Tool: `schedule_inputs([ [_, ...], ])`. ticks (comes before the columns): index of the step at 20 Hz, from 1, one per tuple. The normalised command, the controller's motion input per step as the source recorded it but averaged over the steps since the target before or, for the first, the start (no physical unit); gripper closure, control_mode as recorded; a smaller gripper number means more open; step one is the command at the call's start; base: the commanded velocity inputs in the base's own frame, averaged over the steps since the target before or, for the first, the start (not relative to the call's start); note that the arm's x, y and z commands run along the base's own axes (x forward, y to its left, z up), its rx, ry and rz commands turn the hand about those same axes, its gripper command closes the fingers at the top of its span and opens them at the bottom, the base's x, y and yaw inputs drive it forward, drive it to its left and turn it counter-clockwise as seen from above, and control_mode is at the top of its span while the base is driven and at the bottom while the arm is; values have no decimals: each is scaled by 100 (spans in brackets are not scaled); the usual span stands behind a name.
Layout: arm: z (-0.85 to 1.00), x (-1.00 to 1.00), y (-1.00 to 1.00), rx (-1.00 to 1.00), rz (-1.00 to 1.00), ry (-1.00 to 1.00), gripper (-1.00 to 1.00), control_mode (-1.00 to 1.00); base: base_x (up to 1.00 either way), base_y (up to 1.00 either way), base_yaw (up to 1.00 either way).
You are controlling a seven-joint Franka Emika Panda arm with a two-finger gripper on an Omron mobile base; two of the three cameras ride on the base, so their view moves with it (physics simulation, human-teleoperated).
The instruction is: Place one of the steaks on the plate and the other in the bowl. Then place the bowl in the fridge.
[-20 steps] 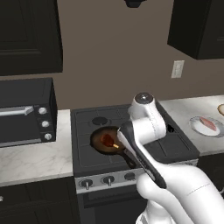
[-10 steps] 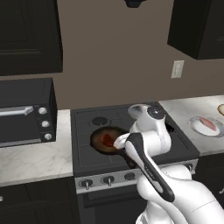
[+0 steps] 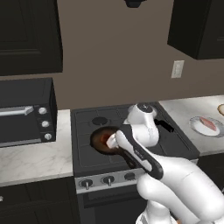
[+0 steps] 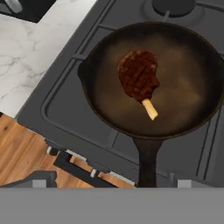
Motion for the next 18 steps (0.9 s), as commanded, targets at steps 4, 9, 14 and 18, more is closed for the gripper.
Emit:
schedule_inputs([
  [4,-3,41,0,0,0,0,-100,-100,0,0,0],
  [9,-19,31,0,0,0,0,-100,-100,0,0,0],
  [14,-41,32,0,-3,2,0,-100,-100,0,0,0],
  [18,-36,32,2,-1,3,0,-100,-100,0,0,0],
])
